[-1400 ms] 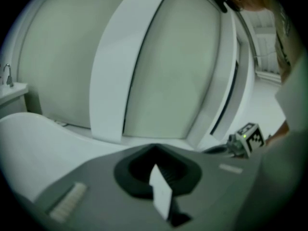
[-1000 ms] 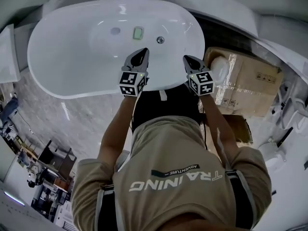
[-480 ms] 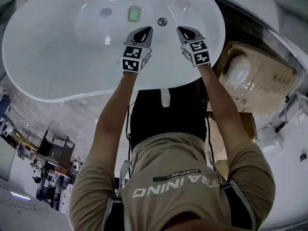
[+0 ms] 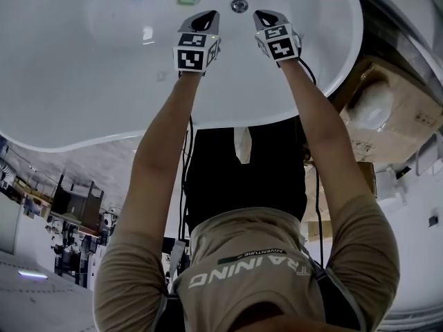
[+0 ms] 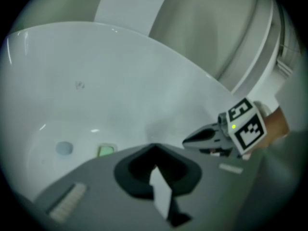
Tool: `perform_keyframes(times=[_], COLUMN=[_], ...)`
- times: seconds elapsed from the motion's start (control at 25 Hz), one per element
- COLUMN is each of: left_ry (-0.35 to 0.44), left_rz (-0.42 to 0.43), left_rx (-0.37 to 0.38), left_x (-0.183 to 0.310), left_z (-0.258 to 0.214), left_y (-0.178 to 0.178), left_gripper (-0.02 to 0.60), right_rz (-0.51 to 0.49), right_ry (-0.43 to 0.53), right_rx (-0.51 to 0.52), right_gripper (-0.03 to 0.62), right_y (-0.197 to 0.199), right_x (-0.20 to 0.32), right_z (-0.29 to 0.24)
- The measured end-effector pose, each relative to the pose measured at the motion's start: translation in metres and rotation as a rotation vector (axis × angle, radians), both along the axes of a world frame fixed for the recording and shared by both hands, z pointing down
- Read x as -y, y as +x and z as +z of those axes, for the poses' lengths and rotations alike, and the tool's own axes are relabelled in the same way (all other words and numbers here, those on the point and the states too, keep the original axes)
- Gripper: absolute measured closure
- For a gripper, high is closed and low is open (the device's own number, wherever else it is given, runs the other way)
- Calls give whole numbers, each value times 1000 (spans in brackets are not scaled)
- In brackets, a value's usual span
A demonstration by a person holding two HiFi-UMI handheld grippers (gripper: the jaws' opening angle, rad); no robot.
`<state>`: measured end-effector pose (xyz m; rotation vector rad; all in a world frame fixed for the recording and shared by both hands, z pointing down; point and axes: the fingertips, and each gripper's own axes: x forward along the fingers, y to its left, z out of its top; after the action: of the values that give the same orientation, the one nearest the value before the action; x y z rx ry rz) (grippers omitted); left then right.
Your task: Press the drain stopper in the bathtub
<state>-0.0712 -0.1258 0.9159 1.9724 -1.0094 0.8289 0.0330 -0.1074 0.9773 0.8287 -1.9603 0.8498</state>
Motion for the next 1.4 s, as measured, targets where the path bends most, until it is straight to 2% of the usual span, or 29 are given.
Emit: perform_keyframes(times=[0.12, 0.32, 0.44, 0.72, 0.96, 1.2, 1.4], left_ry=[-21, -77, -118, -195, -211, -238, -249], left_rz=[0, 15, 16, -27, 15, 67, 68], left_rx=[-4, 3, 6, 40, 45, 35, 33], left_x=[-1, -10, -14, -27, -22, -27, -27], left_z=[31, 85, 119, 184, 215, 227, 234], left_y=[0, -2, -12, -40, -42, -37, -34], left_gripper=[580, 580, 580, 580, 580, 580, 580], right_rz=[24, -3, -21, -44, -113, -105, -105], right_ry=[-19, -56, -105, -136, -137, -169, -161], right_rx=[-10, -29, -41, -98, -116, -139, -141], right_gripper=[585, 585, 585, 585, 585, 585, 585], right_y=[-5, -17, -27, -33, -43, -46, -46], right_x=[1, -2, -5, -9, -6, -14, -15], right_z=[29, 74, 103, 159, 188, 206, 209])
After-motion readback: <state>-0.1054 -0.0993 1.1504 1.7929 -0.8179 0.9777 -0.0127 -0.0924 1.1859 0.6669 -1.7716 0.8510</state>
